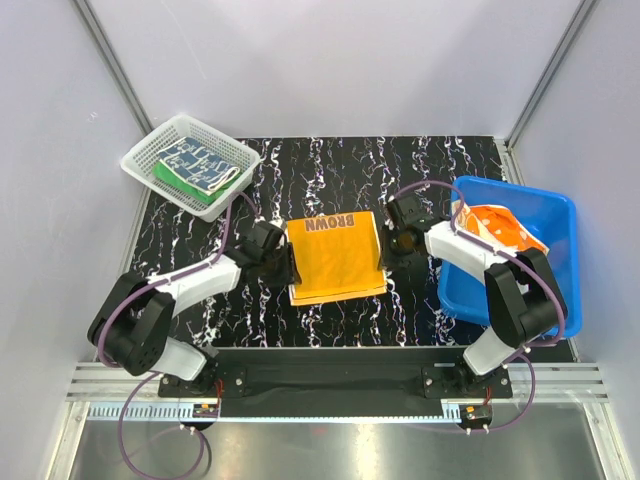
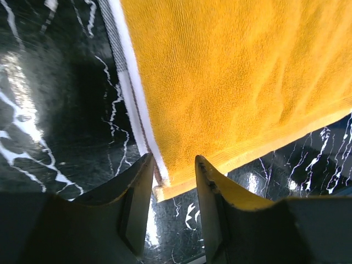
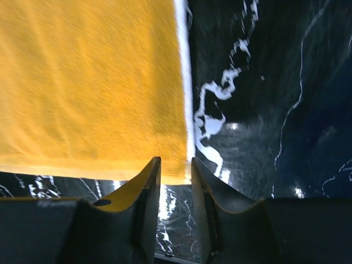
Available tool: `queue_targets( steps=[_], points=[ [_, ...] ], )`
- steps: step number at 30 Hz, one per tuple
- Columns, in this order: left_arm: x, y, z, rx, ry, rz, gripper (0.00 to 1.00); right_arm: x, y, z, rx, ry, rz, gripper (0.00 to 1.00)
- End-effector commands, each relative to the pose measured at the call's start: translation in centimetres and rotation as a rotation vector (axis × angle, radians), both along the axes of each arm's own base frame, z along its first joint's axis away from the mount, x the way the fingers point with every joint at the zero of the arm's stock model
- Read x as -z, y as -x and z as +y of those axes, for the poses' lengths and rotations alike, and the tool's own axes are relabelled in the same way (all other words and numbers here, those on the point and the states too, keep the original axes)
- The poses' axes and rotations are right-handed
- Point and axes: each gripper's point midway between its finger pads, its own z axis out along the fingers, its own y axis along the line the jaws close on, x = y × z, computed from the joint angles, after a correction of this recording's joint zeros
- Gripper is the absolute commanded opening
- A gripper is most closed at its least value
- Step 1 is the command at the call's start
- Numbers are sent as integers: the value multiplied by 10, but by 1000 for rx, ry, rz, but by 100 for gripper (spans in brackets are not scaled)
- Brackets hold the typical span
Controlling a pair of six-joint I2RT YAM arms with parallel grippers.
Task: Fold and stack the towels
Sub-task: Fold the towel
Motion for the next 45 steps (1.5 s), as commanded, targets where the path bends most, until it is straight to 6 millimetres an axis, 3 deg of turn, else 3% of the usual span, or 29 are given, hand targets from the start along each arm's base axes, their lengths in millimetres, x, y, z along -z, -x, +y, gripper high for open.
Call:
queue_targets(
  steps=[1,7,13,23,31,39,45],
  points=[
    [5,-4,-9,-16,25,-11,40,-4,7,2,31,-30,-2,36],
    [18,4,1,-38,-32,13,36,8,18,2,47,-64,9,36],
    [12,7,3,-37,-51,-2,36,25,28,2,62,-80,41,34],
    [13,10,3,-33,-47,-7,37,20,30,1,92,-101,20,20],
    [15,11,-1,-22,-42,-2,28,21,30,1,87,-107,15,19],
    [2,7,0,-29,-59,-33,32,22,31,2,83,-111,18,17],
    [10,11,-5,-21,-33,-14,30,24,34,1,83,-108,23,17]
  ],
)
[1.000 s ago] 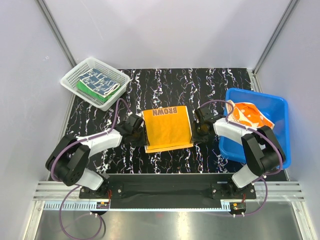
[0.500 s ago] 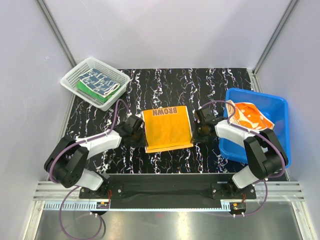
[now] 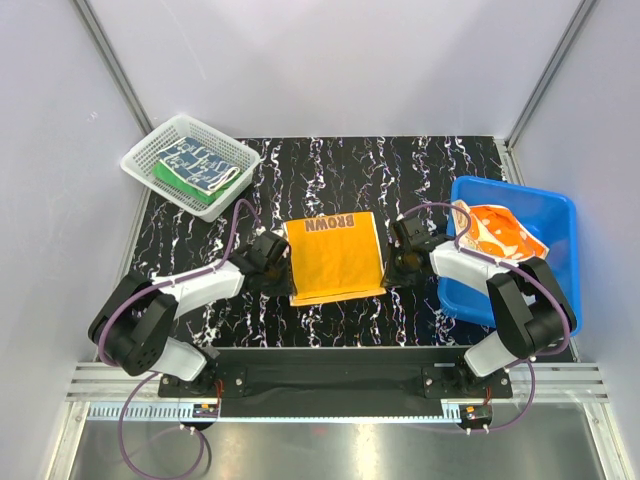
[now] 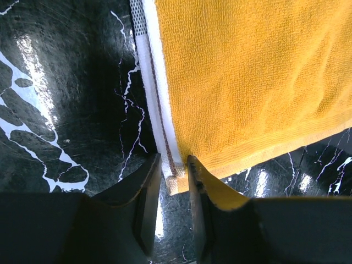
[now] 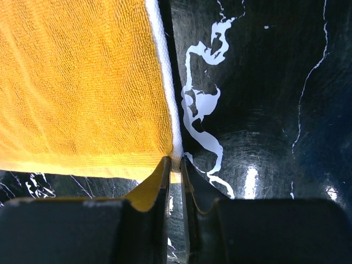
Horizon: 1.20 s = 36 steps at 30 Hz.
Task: Fold and stack the towels
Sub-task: Fold the towel
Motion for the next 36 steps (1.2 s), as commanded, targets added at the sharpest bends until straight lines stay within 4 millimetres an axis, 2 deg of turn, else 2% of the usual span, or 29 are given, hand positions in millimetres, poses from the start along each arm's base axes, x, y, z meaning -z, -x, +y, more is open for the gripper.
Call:
queue_targets(
  steps=[1,5,13,19,25,28,36],
  points=[
    [-10,-12,-11,-7,46,-59,29,-9,-3,6,-1,-34,-36,17],
    [-13,-12,-15,1,50,-69,24,-8,-2,5,0,-31,-34,17],
    [-11,-10,-12,-8,29,-44,24,-8,-2,5,-2,-35,-35,17],
    [-23,-16,-3,-32,-24,-98,34,-9,-1,5,-4,-35,-39,17],
    [-38,-16,-16,-1,44,-132,38,-9,-1,5,-6,-33,-42,17],
    [-38,-16,-18,-5,56,-130,39,-7,-1,5,-5,-32,-37,17],
    [-19,-10,-20,0,47,-67,36,-9,-1,4,-4,-34,-45,17]
  ],
)
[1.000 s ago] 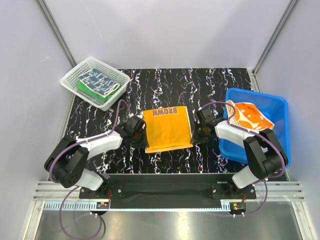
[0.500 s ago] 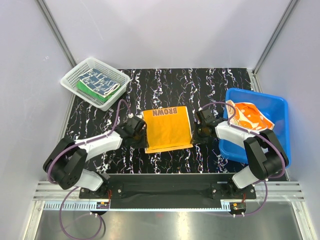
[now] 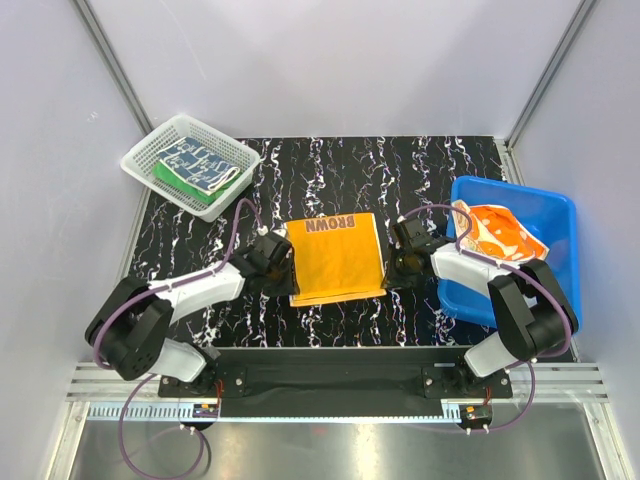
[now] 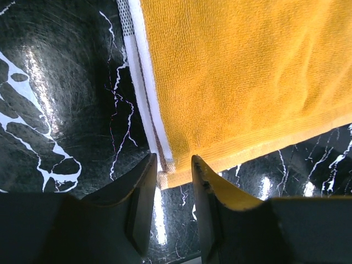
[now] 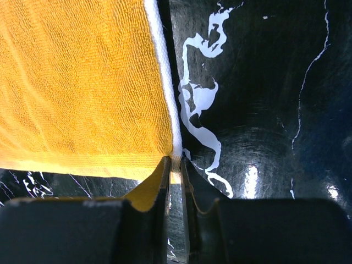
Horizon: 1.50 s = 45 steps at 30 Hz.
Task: Fold and stack the towels
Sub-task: Fold the towel
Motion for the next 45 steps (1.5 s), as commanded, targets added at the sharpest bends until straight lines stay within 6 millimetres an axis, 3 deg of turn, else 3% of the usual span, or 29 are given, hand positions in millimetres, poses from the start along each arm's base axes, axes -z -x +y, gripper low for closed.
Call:
queue_targets(
  steps=[1,6,9,12,17,21,27,31,32,34,35,38,45],
  points=[
    [-8,-11,-15,1,53,-29,34,-11,-4,5,-3,-31,-44,17],
    [3,-10,-15,0,39,-5,31,-12,-5,7,-7,-37,-47,18],
    [7,-9,-15,2,32,6,28,-13,-6,7,-3,-38,-50,28],
    [10,-9,-13,1,23,10,21,-14,-7,5,2,-28,-60,31],
    [9,-9,-13,5,19,9,8,-14,-10,6,0,-34,-74,15],
    [7,-10,-14,9,16,8,0,-16,-10,7,1,-38,-77,13],
    [-8,-18,-16,25,-4,-6,0,-29,-15,5,1,-28,-101,8],
    [-24,-22,-13,29,-32,-30,21,-41,-18,6,-8,-30,-118,7],
    [-25,-22,-13,28,-27,-34,21,-42,-19,7,-10,-33,-122,7],
    [-23,-20,-13,33,-19,-27,17,-42,-19,8,-11,-40,-124,7],
    [-23,-21,-14,34,-14,-31,7,-40,-17,8,-12,-42,-117,6],
    [-16,-19,-14,36,-18,-20,1,-37,-16,9,-10,-49,-113,6],
    [-20,-19,-18,56,-8,-13,0,-49,-18,12,-28,-57,-125,0]
  ],
)
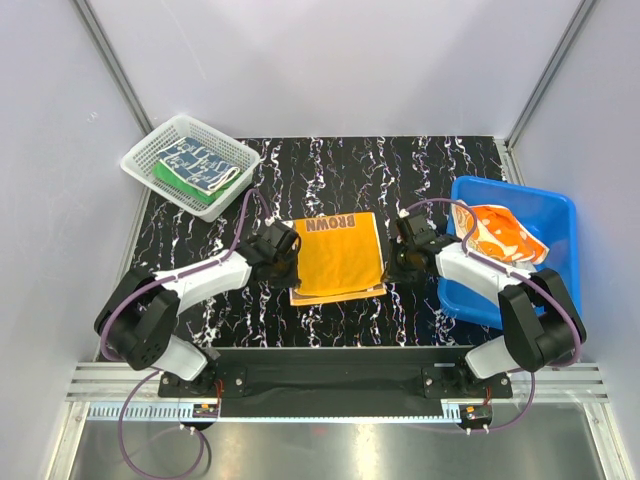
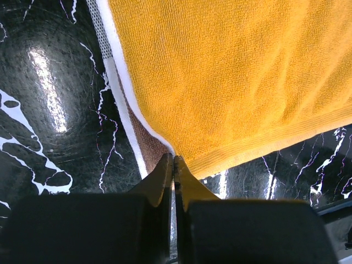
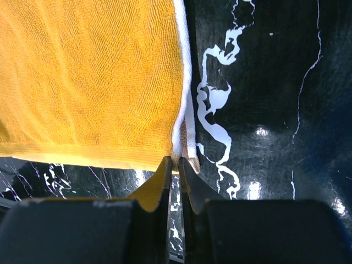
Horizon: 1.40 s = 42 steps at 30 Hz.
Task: Fold and stack the towels
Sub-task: Fold the towel
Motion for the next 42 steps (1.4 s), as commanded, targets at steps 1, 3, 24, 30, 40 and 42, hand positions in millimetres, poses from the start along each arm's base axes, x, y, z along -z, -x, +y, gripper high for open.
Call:
queue_targets(
  steps=[1,3,24,30,40,42],
  points=[
    [-12,-5,-4,24,0,-22,0,-28,-11,9,-31,-28,-61,0],
    [-27,-11,-6,27,2,-51,0,-41,-18,10,-34,-23,-85,0],
    [8,34,7,55,60,31,0,2,26,6,-40,-91,-3,0],
    [22,41,14,43,29,62,0,9,28,4,-39,-81,3,0],
    [6,47,10,64,46,61,22,-5,30,-9,14,-27,-5,28],
    [-9,42,10,71,42,25,27,-20,28,-13,24,-17,-29,35]
  ],
)
